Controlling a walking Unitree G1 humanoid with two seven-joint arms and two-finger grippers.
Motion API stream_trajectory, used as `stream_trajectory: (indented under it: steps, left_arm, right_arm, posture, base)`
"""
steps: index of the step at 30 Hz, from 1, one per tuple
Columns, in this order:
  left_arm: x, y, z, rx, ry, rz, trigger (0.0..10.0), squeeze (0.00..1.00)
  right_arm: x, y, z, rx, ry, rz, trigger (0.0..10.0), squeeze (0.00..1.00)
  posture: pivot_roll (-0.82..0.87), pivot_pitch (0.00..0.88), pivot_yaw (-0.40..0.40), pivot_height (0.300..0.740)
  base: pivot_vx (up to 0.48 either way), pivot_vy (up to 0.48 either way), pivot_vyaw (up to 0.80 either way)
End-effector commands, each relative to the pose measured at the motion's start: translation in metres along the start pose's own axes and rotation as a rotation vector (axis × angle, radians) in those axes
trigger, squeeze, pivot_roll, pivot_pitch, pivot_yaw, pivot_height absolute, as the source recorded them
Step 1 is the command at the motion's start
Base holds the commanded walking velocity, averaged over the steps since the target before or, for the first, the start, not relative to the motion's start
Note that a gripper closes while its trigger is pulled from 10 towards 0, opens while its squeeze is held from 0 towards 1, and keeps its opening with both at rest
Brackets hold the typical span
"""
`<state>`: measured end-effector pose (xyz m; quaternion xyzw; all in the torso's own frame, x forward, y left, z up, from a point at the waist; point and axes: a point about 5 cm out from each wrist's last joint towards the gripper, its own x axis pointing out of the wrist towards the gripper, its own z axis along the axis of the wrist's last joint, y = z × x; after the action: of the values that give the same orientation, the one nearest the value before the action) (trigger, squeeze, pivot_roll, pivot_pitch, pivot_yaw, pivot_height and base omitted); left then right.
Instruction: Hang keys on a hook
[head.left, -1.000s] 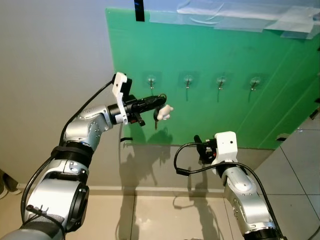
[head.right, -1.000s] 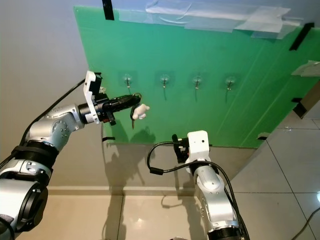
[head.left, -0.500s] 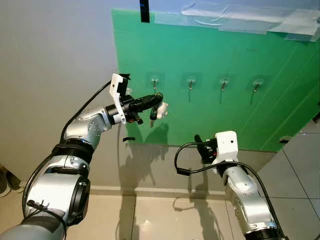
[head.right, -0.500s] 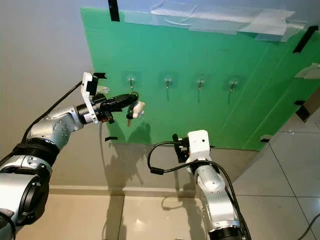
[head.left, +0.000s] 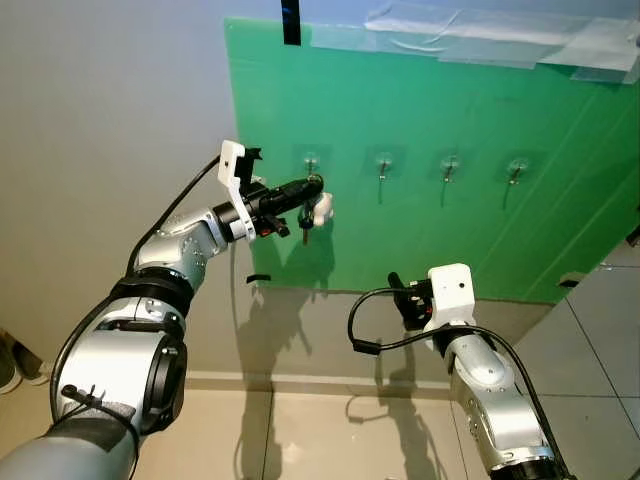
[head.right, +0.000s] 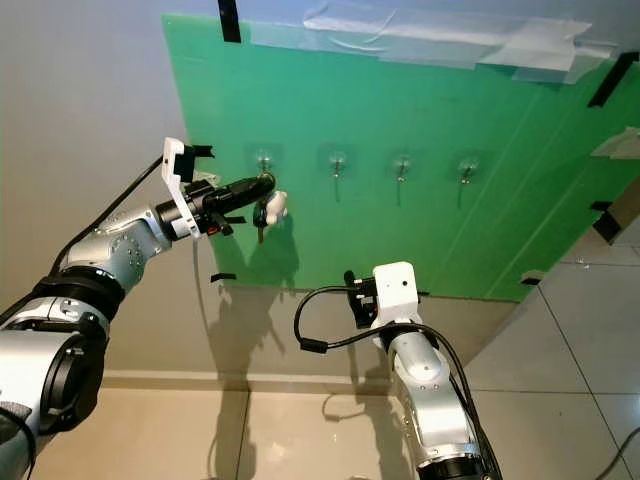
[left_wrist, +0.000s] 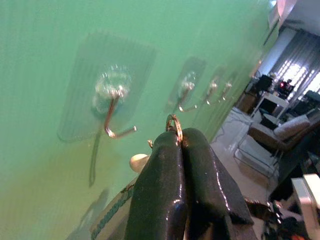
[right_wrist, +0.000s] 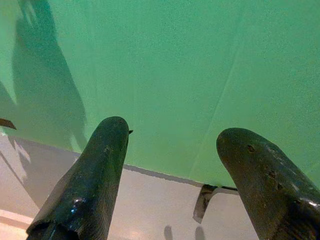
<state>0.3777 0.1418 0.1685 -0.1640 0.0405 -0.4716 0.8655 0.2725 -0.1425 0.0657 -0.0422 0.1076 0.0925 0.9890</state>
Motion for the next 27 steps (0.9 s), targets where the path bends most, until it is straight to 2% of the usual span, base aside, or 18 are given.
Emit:
stream_trajectory:
  steps: [1, 8, 11, 15, 21, 27]
  left_arm:
    - [0.005, -0.001, 0.006, 0.021, 0.001, 0.001, 10.0, 0.00]
    - [0.000, 0.004, 0.004, -0.004, 0.000, 0.037, 10.0, 0.00]
    - [-0.002, 0.005, 0.003, -0.038, -0.013, 0.051, 10.0, 0.00]
    - [0.003, 0.006, 0.003, -0.138, -0.080, 0.084, 10.0, 0.00]
    - [0.008, 0.004, 0.002, -0.178, -0.109, 0.097, 10.0, 0.00]
    - [0.006, 0.006, -0.006, -0.245, -0.111, 0.144, 10.0, 0.00]
  right_arm:
    - [-0.002, -0.001, 0.001, -0.005, 0.001, -0.001, 10.0, 0.00]
    - [-0.006, -0.005, -0.001, -0.002, 0.009, -0.019, 10.0, 0.00]
    - [-0.006, -0.005, -0.001, -0.001, 0.011, -0.020, 10.0, 0.00]
    - [-0.006, -0.004, -0.001, -0.005, 0.016, -0.009, 10.0, 0.00]
    - [-0.005, -0.005, 0.000, -0.007, 0.016, -0.009, 10.0, 0.00]
    - [-0.005, -0.004, -0.001, -0.005, 0.021, -0.010, 10.0, 0.00]
  posture:
    - [-0.10, 0.000, 0.009, 0.740]
    - [-0.11, 0.000, 0.016, 0.740]
    - [-0.11, 0.000, 0.015, 0.740]
    - [-0.10, 0.000, 0.008, 0.740]
    - [-0.10, 0.000, 0.008, 0.740]
    - [-0.11, 0.000, 0.012, 0.740]
  base:
    - [0.000, 0.000, 0.00]
    - [0.000, 0.000, 0.00]
    - [0.000, 0.000, 0.00]
    - [0.000, 0.000, 0.00]
    - [0.000, 0.000, 0.00]
    - [0.000, 0.000, 0.00]
